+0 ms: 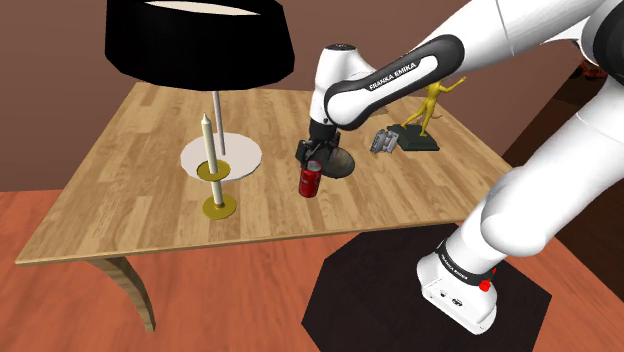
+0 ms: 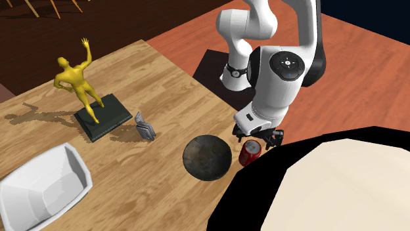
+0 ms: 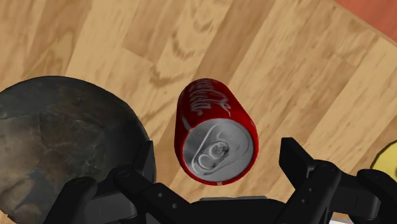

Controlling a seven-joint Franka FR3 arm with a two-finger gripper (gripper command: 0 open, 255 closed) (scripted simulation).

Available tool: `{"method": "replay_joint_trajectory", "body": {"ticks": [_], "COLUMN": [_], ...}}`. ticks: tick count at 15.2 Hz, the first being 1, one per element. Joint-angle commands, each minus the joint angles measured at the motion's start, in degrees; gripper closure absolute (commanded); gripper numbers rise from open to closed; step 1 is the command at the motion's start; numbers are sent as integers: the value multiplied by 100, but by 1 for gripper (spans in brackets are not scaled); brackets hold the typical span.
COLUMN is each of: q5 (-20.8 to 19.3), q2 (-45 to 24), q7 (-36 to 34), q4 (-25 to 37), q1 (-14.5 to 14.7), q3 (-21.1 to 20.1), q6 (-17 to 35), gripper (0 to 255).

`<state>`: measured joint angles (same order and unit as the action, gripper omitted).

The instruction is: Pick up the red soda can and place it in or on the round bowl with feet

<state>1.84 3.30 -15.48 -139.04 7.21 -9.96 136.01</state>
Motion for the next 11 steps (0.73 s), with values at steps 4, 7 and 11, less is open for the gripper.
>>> {"method": "replay_joint_trajectory", "body": {"ticks": [4, 7, 11], "q5": [-72, -81, -81], "q2": [-339, -375, -375], "q7": [-70, -77, -77], "q4": [-82, -93, -93], "q1": [6, 7, 7], "q3": [-15, -15, -15], "q6": [423, 469, 469], "gripper": [0, 0, 0]}}
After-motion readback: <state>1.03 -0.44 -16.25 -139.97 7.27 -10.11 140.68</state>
